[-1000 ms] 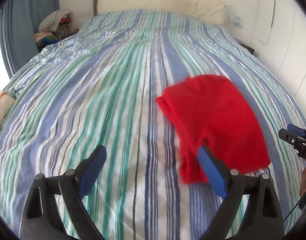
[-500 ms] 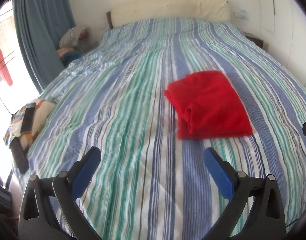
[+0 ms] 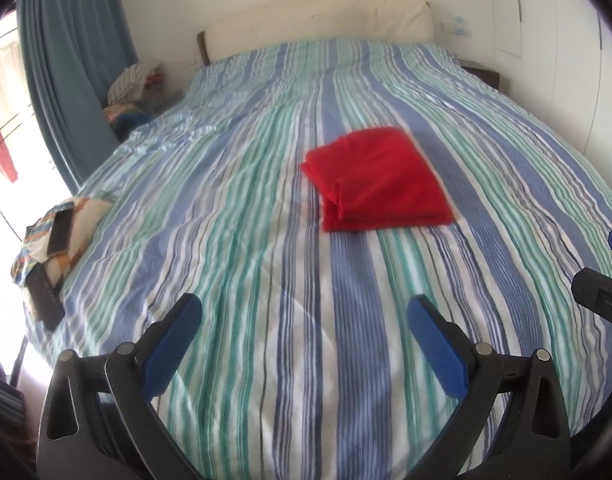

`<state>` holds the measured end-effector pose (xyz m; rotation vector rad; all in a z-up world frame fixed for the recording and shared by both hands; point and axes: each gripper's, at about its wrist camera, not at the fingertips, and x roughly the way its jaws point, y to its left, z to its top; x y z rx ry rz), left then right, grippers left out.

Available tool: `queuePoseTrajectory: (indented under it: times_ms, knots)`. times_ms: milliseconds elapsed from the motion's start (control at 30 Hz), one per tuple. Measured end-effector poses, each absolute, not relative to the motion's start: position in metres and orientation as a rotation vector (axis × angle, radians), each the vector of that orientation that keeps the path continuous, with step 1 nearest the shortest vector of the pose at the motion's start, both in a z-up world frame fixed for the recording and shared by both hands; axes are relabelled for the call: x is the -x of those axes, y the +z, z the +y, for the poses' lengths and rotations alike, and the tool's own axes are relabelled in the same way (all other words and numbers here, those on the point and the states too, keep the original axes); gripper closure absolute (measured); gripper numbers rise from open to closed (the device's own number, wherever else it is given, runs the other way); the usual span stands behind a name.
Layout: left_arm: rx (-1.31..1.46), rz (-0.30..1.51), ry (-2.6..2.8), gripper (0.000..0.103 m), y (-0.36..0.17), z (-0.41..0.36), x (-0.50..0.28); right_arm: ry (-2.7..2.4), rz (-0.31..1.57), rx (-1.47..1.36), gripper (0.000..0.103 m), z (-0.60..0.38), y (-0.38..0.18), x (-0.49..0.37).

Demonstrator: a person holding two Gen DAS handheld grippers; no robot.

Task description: Fold small clothes

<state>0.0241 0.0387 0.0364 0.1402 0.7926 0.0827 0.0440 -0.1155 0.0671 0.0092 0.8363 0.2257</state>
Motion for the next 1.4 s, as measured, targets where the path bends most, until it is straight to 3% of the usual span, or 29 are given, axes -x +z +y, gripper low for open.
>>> queuePoseTrajectory:
  times_ms: [467,1100,1400]
  knots:
    - [-0.149,0.738,0.094,0.001,0.056,0.032,-0.007,0.194,0.798,-0.036,0.001,-0.121,0.090,-0.020]
    - [-0.084,0.813,0.120,0.000,0.058,0.043,-0.012,0.177,0.804,-0.009,0.001,-0.117,0.093,-0.021]
    - [-0.149,0.734,0.116,0.000,0.072,0.037,-0.009,0.116,0.790,0.032,0.001,-0.117,0.103,-0.021]
